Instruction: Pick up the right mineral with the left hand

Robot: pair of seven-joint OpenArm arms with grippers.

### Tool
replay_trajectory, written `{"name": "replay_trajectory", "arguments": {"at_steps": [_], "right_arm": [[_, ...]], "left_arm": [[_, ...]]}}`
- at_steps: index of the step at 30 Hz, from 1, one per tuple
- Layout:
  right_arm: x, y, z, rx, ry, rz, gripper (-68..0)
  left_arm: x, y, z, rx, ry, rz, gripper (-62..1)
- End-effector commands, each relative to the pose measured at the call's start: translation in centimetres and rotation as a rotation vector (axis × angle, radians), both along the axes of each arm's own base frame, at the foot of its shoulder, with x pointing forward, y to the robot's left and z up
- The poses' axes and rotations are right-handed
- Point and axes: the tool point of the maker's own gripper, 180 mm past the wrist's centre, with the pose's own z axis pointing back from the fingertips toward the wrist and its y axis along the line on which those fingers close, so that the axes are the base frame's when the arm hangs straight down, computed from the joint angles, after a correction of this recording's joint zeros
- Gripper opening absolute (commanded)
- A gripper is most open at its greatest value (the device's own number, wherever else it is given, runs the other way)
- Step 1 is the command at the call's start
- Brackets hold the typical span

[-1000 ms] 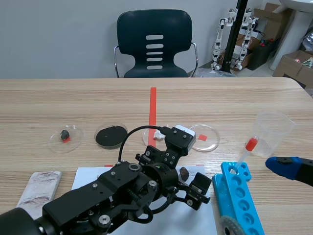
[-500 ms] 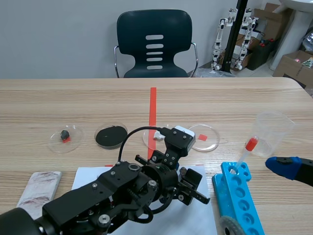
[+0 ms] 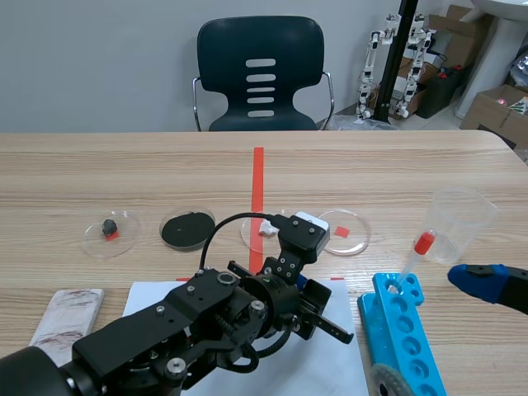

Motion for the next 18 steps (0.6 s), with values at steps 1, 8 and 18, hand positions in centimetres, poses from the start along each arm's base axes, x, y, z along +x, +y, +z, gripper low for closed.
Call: {"name": "replay_trajectory", "arguments": {"at_steps": [1,8,18], "right_arm": [[0.4,0.3,1.1,0.025,-0.035,0.003,-8.4],[0.4,0.3,1.1,0.025,-0.035,0.003,-8.4],[0.4,0.3,1.1,0.026,-0.035,0.003,-8.4]], "left_arm": [[0.4,-1.1,1.1,-0.034,-0.015,-0.002,-50.9],[0.5,-1.0,1.1,-0.001,-0.045,-0.023,-50.9],[1.0,-0.1,3.8,-0.043,-0.116,0.001,-50.9]]}}
